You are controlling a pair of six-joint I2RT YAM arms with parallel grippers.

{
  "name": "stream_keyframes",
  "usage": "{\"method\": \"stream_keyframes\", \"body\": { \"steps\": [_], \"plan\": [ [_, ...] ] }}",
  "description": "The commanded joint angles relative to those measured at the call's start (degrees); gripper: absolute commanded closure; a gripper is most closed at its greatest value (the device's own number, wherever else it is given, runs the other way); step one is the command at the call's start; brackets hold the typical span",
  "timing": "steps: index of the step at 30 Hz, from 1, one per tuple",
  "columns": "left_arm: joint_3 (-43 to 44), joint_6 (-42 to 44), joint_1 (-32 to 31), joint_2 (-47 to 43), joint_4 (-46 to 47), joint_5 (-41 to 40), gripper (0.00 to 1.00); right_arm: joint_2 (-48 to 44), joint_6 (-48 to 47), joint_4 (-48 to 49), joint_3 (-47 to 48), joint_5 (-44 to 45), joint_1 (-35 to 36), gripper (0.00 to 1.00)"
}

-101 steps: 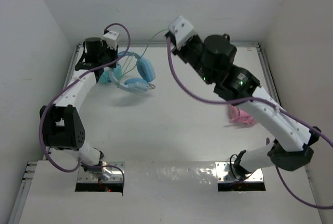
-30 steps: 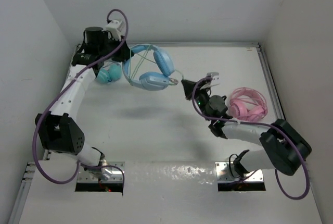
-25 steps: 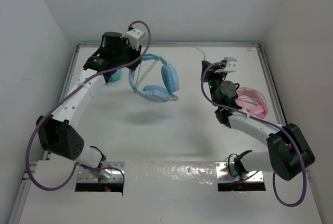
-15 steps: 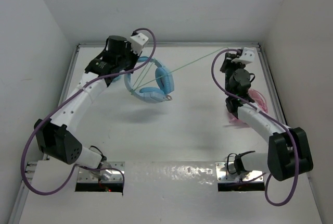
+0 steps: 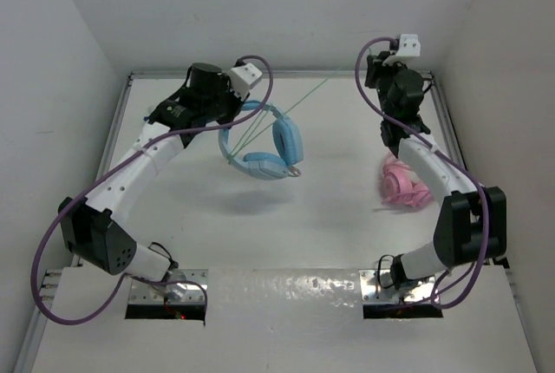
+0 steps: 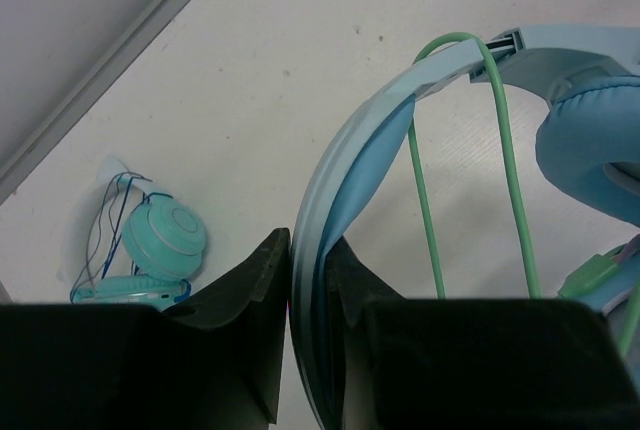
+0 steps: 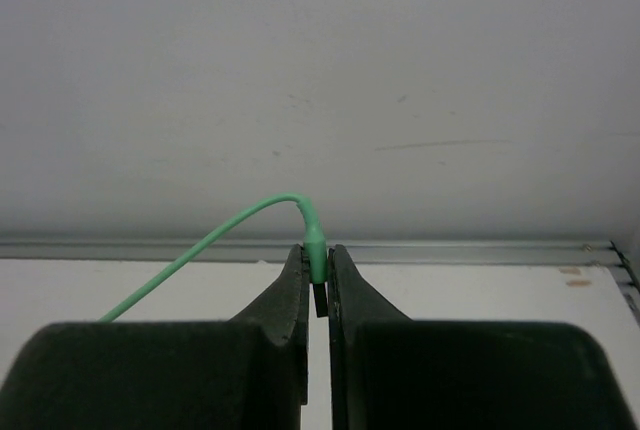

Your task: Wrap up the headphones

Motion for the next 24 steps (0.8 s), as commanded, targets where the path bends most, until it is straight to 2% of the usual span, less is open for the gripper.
{"method": "stream_keyframes", "body": {
  "steps": [1, 5, 12, 17, 22, 24],
  "plan": [
    [2.16, 1.9, -0.84, -3.02, -2.71, 3.43, 1.0, 1.86, -0.44, -0.75, 7.71, -2.08, -2.14, 1.0],
    [4.0, 1.02, -0.84, -3.11, -3.42, 5.37, 1.0, 5.55, 0.27, -3.21, 12.38, -1.83, -2.14, 1.0],
    [6.2, 0.93, -1.1, -3.46, -5.61, 7.3, 1.0, 10.73, 1.14, -4.18, 14.05, -2.52, -2.14, 1.0],
    [7.7, -1.0, -1.1, -3.38, -6.67, 12.48, 1.0, 15.66, 3.08, -4.63, 16.34, -3.58, -1.26, 1.0],
    [10.24, -3.55, -1.1, -3.11, -6.15, 18.89, 1.0, 16.01, 2.91, 1.42, 9.94, -2.53, 4.01, 1.0],
    [11.38, -4.95, -1.1, -2.5, -5.79, 19.61, 1.0, 14.7, 4.13, 5.2, 2.74, -2.35, 6.47, 1.0]
  ]
}}
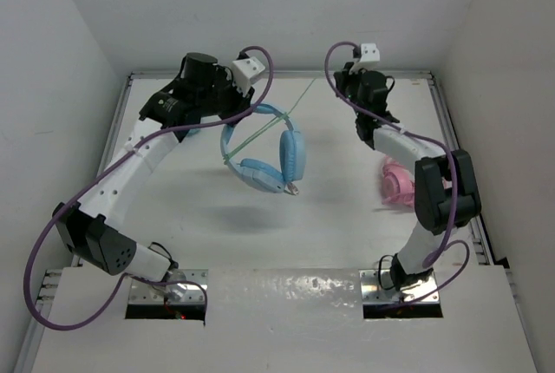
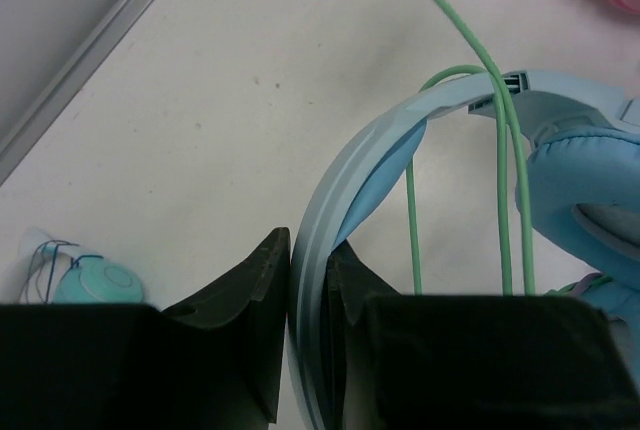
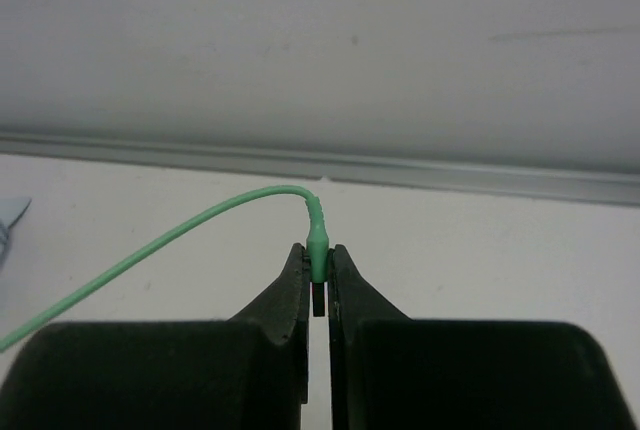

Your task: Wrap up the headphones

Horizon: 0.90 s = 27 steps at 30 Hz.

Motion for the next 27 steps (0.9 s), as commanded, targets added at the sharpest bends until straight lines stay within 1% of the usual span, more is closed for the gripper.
{"method": "stream_keyframes", "body": {
  "steps": [1, 2, 3, 4, 5, 7, 10, 11, 12, 14, 16, 17, 19, 20, 21, 24, 27],
  "plan": [
    [5.31, -4.13, -0.27, -2.21, 0.5, 7.22, 1.0, -2.11, 2.95, 11.17, -8.48, 3.46, 2.87, 1.0],
    [5.84, -5.44, -0.27, -1.95, 1.11, 7.31, 1.0, -2.9, 4.1, 13.12, -13.47, 3.55, 4.53, 1.0],
    [6.54, -6.06, -0.19, -1.51, 1.38, 7.39, 1.0, -3.25, 5.24, 15.06, -15.96, 3.55, 5.41, 1.0],
    [6.9, -6.85, -0.1, -1.16, 1.82, 7.66, 1.0, -3.78, 7.95, 19.43, -18.59, 3.64, 6.2, 1.0],
    [7.25, -8.42, -0.1, -0.46, 2.52, 7.57, 1.0, -4.48, 9.11, 21.91, -23.4, 3.38, 8.04, 1.0],
    [8.21, -9.49, 0.08, 0.33, 3.22, 6.79, 1.0, -5.28, 11.57, 27.78, -29.21, 3.64, 10.16, 1.0],
    [9.19, -12.38, 0.52, 2.09, 4.54, 4.5, 1.0, -6.68, 15.79, 32.38, -34.76, 3.12, 14.37, 1.0],
    [9.36, -13.26, 0.87, 2.88, 5.33, 3.89, 1.0, -7.64, 17.19, 33.52, -36.18, 2.68, 15.08, 1.0],
    [9.36, -14.14, 1.13, 3.41, 5.77, 2.4, 1.0, -7.91, 19.47, 36.67, -37.5, 2.15, 15.61, 1.0],
    [9.27, -17.3, 2.27, 4.81, 7.44, 1.07, 1.0, -9.14, 21.15, 39.93, -41.54, 1.44, 17.63, 1.0],
    [9.19, -21.08, 3.5, 6.48, 9.02, 0.54, 1.0, -9.93, 24.22, 45.29, -45.67, 1.79, 19.65, 1.0],
    [8.93, -22.23, 5.07, 7.1, 9.64, 1.93, 1.0, -10.46, 26.15, 49.57, -47.25, 2.93, 20.36, 1.0],
    [8.75, -27.13, 6.92, 9.02, 11.13, 4.05, 1.0, -10.55, 26.96, 53.73, -50.94, 4.07, 23.07, 1.0],
    [8.57, -28.46, 8.59, 9.65, 11.57, 5.88, 1.0, -10.64, 26.7, 57.14, -52.18, 6.52, 24.13, 1.0],
    [8.31, -30.48, 9.21, 10.52, 12.71, 6.42, 1.0, -11.25, 26.26, 58.57, -54.28, 8.37, 26.58, 1.0],
    [6.55, -32.86, 10.71, 11.67, 14.56, 8.09, 1.0, -11.52, 23.89, 60.16, -56.23, 13.81, 30.89, 1.0],
    [6.29, -33.57, 11.15, 11.85, 15.0, 7.66, 1.0, -9.95, 23.27, 59.81, -56.76, 16.46, 32.4, 1.0]
  ]
}}
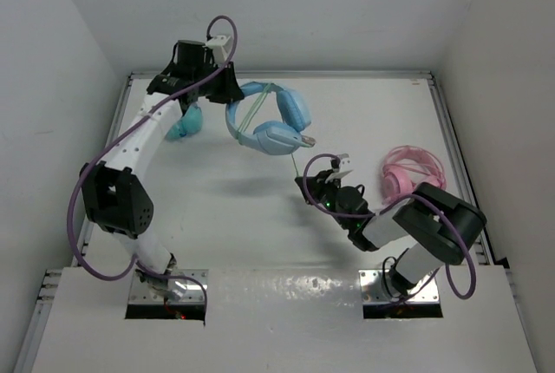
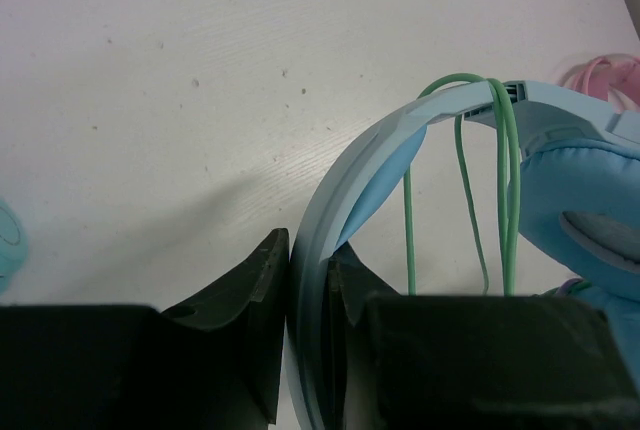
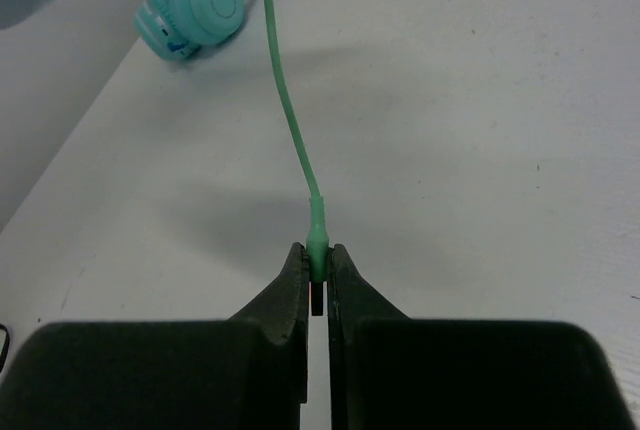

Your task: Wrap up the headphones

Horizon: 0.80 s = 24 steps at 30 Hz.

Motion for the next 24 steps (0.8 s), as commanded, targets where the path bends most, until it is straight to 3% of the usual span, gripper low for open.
{"method": "stream_keyframes", "body": {
  "steps": [1, 9, 18, 22, 24],
  "plan": [
    [1.61, -6.89, 0.33, -2.09, 8.25, 2.57, 1.0, 0.77, 0.05, 18.96, -0.76, 6.07, 1.41, 1.0],
    [3.72, -10.14, 1.04, -0.25, 8.78, 2.47, 1.0, 7.19, -5.99, 14.49, 6.87, 2.83, 8.61, 1.0],
    [-3.65, -10.76, 0.69, 1.6, 14.31, -1.91, 1.0, 3.33, -21.91, -8.78, 21.02, 1.41, 17.84, 1.0],
    [-8.84, -8.04, -1.33, 1.86, 17.04, -7.87, 1.0, 3.76, -25.15, -30.8, 30.94, 1.06, 18.2, 1.0],
    [-11.73, -5.75, -3.17, 2.04, 18.62, -9.99, 1.0, 4.55, -26.13, -35.07, 34.73, 1.23, 18.2, 1.0]
  ]
}}
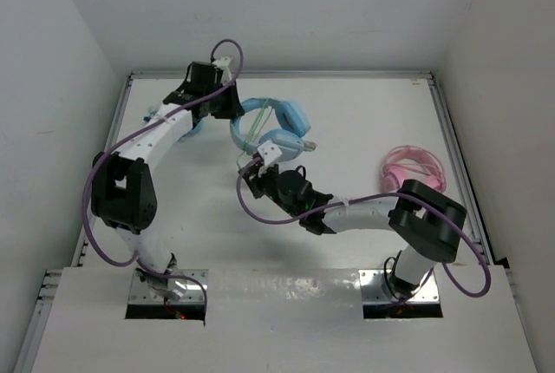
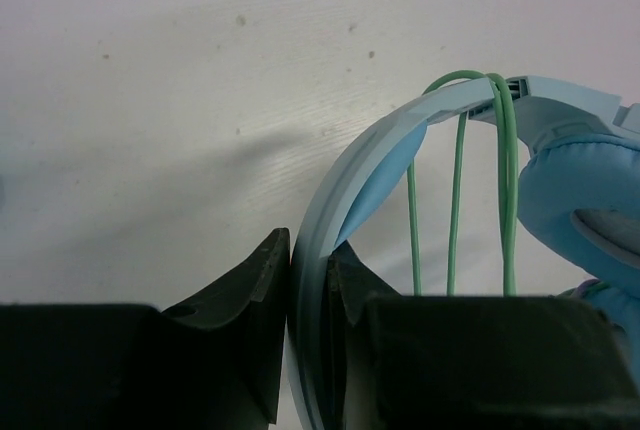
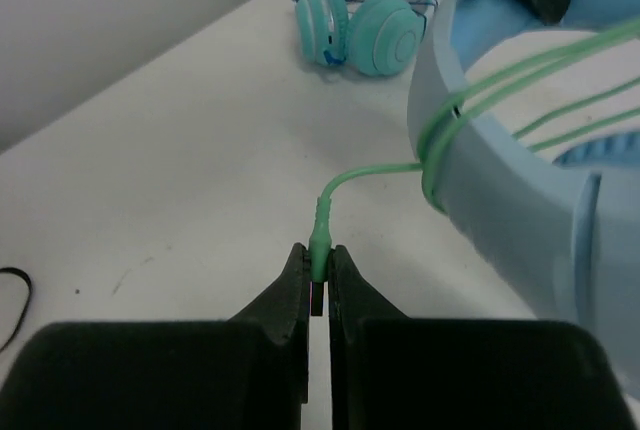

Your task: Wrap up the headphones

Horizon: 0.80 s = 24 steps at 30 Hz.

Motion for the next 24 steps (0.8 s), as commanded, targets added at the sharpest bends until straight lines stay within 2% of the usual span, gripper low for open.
{"method": "stream_keyframes", "body": {
  "steps": [1, 3, 9, 13, 18, 22, 24],
  "plan": [
    [-2.54, 0.81, -2.81, -0.61, 10.73, -5.97, 1.0, -0.04, -5.01, -15.1, 5.34, -1.93, 1.13, 1.0],
    [-5.17, 3.44, -3.95, -0.61, 12.58, -8.36, 1.0, -0.3, -6.24, -17.66, 6.66, -0.27, 1.22, 1.0],
    [-12.13, 14.07, -6.15, -0.61, 17.76, -17.13, 1.0, 3.03, -18.88, -42.85, 19.04, 5.52, 1.04, 1.0],
    [-15.64, 21.1, -8.26, -0.52, 19.09, -19.27, 1.0, 2.95, -21.63, -47.2, 22.39, 5.81, -1.5, 1.0],
    [-18.02, 21.04, -8.53, 0.01, 18.82, -16.28, 1.0, 3.74, -26.82, -44.92, 23.71, 9.58, -5.27, 1.0],
    [-16.88, 17.88, -7.83, -0.78, 17.86, -15.23, 1.0, 6.37, -24.45, -43.86, 27.04, 1.61, -9.75, 1.0],
    [-16.62, 17.43, -7.47, -1.75, 16.72, -15.22, 1.0, 8.13, -25.14, -43.95, 29.85, 0.71, -10.82, 1.0]
  ]
}}
